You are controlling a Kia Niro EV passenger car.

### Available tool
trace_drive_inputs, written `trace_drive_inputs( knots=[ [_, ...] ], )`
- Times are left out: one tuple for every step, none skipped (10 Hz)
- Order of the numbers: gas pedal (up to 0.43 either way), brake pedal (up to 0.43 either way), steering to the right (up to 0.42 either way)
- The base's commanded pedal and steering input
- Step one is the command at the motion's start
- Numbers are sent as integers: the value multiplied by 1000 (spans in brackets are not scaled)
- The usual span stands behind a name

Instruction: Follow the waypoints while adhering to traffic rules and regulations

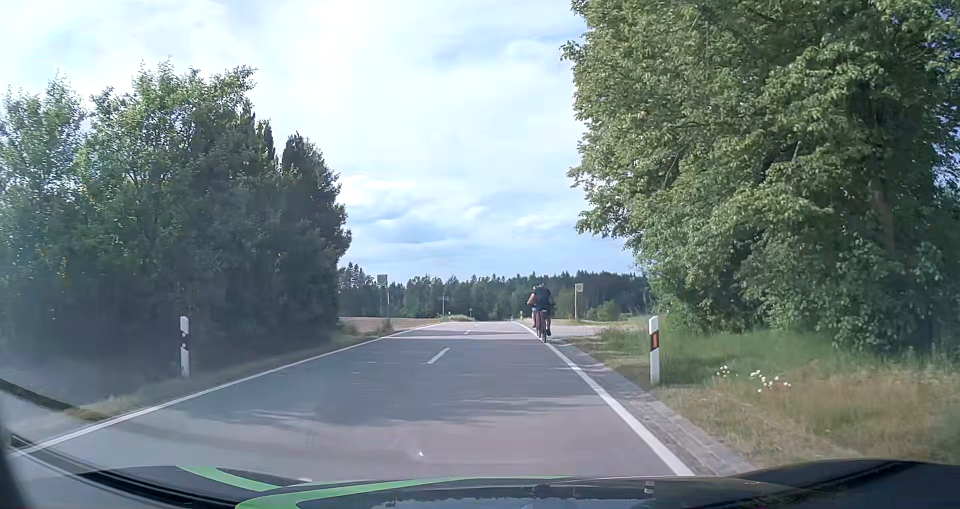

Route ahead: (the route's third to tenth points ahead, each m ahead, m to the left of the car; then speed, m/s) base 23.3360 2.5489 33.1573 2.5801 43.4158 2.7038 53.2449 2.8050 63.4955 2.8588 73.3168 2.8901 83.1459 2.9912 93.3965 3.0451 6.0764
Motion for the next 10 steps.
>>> trace_drive_inputs(
  knots=[
    [189, 0, -3],
    [177, 0, -3],
    [177, 0, -3],
    [177, 0, -3],
    [177, 0, -3],
    [177, 0, -3],
    [177, 0, -3],
    [177, 0, -3],
    [177, 0, -2],
    [177, 0, -3]
  ],
)
